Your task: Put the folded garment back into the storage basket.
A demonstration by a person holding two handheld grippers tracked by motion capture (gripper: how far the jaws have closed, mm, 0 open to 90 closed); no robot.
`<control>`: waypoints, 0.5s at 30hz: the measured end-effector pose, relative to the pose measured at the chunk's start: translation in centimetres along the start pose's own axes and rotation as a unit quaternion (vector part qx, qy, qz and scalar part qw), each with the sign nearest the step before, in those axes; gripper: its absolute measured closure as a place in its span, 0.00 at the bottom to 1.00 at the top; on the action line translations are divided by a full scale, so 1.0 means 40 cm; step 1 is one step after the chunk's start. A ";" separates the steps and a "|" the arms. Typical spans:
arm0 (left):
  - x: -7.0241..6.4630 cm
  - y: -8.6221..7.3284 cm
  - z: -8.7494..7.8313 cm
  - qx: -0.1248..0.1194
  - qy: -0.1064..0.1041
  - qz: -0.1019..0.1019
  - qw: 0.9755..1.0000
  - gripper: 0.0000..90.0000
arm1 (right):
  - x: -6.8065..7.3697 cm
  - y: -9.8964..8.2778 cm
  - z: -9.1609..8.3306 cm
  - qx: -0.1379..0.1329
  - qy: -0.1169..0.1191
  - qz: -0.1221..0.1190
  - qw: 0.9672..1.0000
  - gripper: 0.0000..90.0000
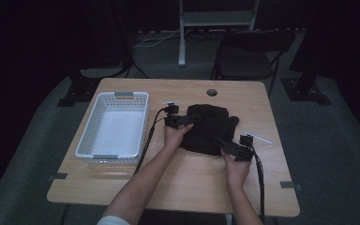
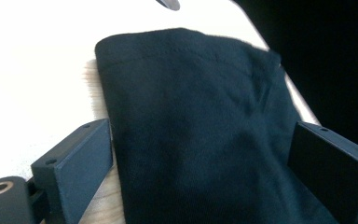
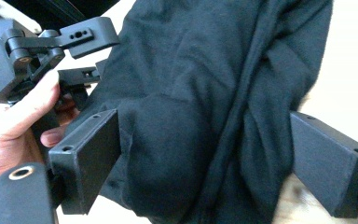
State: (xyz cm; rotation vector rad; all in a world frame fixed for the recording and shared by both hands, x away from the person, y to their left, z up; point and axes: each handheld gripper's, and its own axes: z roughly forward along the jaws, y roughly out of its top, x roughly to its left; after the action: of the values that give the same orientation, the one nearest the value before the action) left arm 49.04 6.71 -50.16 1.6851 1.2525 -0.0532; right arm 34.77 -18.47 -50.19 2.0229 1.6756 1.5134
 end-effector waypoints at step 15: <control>-0.041 -0.017 0.010 0.028 0.040 0.071 0.996 0.47 | 0.060 -0.013 0.039 0.022 -0.065 -0.113 0.991 0.27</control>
State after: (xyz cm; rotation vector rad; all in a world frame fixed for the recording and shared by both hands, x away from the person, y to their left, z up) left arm 47.96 5.27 -49.93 1.8361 1.1966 0.0657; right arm 35.30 -15.64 -49.85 1.8341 1.8263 1.2548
